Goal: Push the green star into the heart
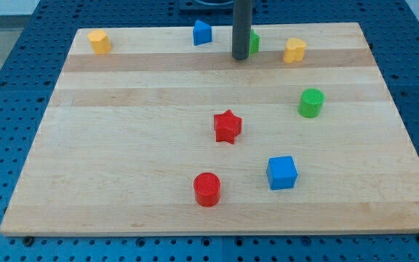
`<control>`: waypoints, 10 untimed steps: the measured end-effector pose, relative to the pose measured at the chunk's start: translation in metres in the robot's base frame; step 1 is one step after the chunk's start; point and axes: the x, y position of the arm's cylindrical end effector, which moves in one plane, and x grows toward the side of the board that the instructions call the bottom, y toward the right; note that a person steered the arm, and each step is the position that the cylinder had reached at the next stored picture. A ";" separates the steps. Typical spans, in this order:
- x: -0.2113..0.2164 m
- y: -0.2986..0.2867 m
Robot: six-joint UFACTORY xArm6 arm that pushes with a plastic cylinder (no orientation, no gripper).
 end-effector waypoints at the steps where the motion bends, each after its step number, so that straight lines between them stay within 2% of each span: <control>1: 0.000 -0.017; 2: 0.000 -0.063; 3: -0.002 -0.065; 7: -0.017 0.014; 10: -0.030 0.010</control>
